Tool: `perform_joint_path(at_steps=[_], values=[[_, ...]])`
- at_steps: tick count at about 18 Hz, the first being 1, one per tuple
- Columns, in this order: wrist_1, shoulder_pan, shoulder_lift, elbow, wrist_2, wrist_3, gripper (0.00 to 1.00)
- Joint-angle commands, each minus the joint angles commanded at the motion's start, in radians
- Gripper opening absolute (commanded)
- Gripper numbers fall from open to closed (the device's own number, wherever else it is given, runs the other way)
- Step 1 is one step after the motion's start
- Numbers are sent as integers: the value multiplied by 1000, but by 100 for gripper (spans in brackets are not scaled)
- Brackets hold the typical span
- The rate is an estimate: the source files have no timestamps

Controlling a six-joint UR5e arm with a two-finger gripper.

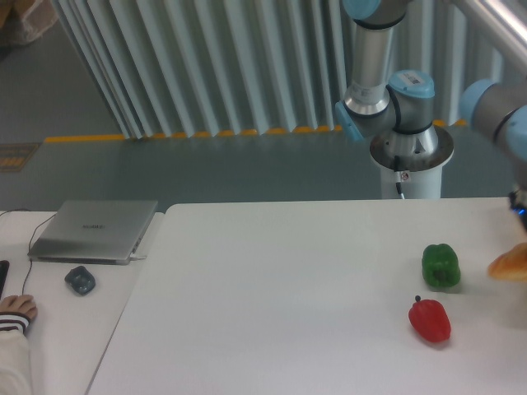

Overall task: Place the triangular bread on the table
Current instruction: 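Carry the triangular bread in the gripper down beside the red pepper, then open the gripper to release the bread onto the table, then lift the open gripper up away from the bread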

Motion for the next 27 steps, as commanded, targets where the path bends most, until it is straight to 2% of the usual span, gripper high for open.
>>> perform_joint_path(at_steps=[4,5,9,15,20,21,22,23,25,27], values=[[5,-14,-14,-2,2,-22,0],[5,-14,-14,-2,0,-20,9],[5,-15,-12,0,-3,-29,99],[9,-14,-3,18,-49,-28,100],[0,0,12,51,-178,-34,100],[-17,12,14,67,-195,-32,100],[-62,20,14,90,-204,-16,100],[-131,21,11,130,-207,79,100],[-159,32,11,150,-212,188,100],[-159,34,11,150,-218,222,100]])
